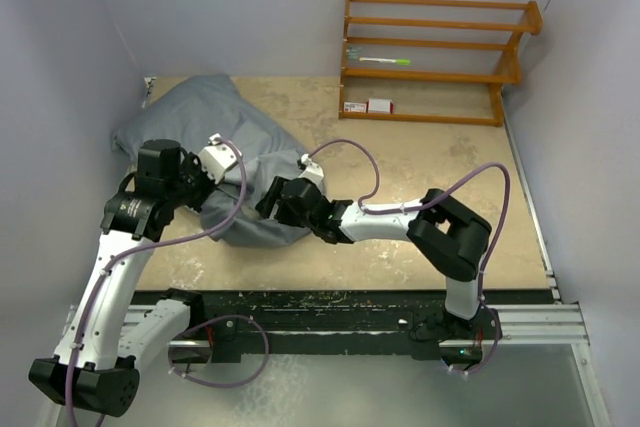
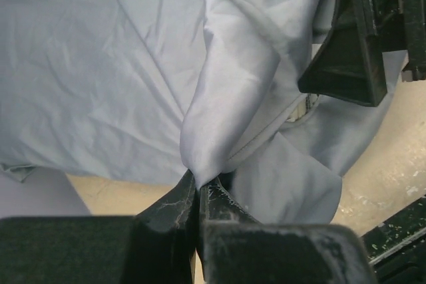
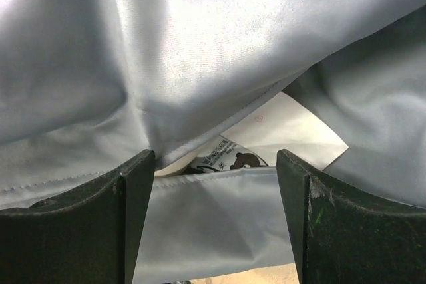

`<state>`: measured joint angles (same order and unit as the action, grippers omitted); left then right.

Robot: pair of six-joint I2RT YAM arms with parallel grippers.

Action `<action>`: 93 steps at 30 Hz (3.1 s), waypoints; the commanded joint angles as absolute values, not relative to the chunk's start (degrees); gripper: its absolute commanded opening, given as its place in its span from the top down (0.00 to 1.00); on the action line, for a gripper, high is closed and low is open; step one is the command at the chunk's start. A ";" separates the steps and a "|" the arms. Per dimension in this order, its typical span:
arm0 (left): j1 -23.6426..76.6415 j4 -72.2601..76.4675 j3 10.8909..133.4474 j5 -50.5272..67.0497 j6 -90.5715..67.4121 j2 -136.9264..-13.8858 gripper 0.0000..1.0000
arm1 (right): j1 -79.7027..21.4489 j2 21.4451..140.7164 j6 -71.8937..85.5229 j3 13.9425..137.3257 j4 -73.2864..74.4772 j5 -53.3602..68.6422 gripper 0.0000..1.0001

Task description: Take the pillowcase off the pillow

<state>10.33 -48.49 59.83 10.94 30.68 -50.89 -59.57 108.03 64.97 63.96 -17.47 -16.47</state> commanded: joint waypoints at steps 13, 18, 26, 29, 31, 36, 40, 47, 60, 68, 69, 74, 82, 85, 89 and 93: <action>10.63 -45.96 55.96 29.41 29.25 -48.17 0.07 | -52.05 107.35 58.15 71.28 -36.13 -2.38 0.34; 10.63 -35.20 50.94 29.20 28.08 -51.08 0.01 | -51.29 106.16 58.31 71.56 -39.18 0.30 0.36; 10.62 -28.88 45.30 28.03 33.77 -56.70 0.05 | -50.44 104.43 59.88 69.13 -41.23 -0.14 0.37; 10.63 -32.52 42.85 32.07 41.94 -53.82 0.13 | -49.11 104.60 60.30 69.04 -39.95 -0.18 0.37; 10.70 -35.93 41.50 36.75 48.72 -49.69 0.16 | -48.04 105.17 60.40 69.36 -39.35 0.39 0.37; 14.83 -37.61 38.59 35.04 54.75 -46.61 0.34 | -46.75 107.39 58.40 72.75 -36.54 1.77 0.37; 17.25 -33.51 36.90 28.32 57.22 -53.41 0.37 | -46.67 107.54 56.91 75.00 -34.75 2.07 0.37; 19.16 -26.73 32.85 19.79 61.29 -59.45 0.26 | -46.67 107.49 53.26 78.07 -30.45 1.99 0.37; 20.13 -16.32 23.01 7.21 71.62 -47.32 0.17 | -46.63 108.07 51.33 77.61 -29.72 3.04 0.38; 20.13 -15.52 27.24 4.22 62.52 -60.71 0.18 | -46.59 107.41 50.63 76.67 -29.36 3.39 0.38; 20.11 -14.92 28.27 3.82 60.56 -63.02 0.20 | -46.58 107.10 50.37 76.42 -29.16 3.28 0.38; 20.15 -8.91 28.06 1.85 61.38 -65.76 0.37 | -46.00 104.92 49.91 74.02 -29.07 2.92 0.38; 20.07 -8.58 26.93 -2.40 61.81 -64.85 1.00 | -44.21 100.82 50.31 69.47 -29.94 2.99 0.38; 20.11 -16.11 32.20 0.99 58.62 -59.56 1.00 | -43.29 98.44 49.50 68.56 -28.90 2.99 0.38; 20.12 -27.52 46.82 6.55 51.02 -54.22 1.00 | -42.68 94.24 46.45 67.07 -26.75 2.71 0.37; 20.14 -36.90 60.77 12.47 45.44 -54.04 1.00 | -42.73 89.70 42.29 64.37 -25.30 1.19 0.36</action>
<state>20.01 -29.15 46.74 4.12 54.11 -56.84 -42.63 95.02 48.03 66.48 -25.47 2.46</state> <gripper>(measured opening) 0.046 0.635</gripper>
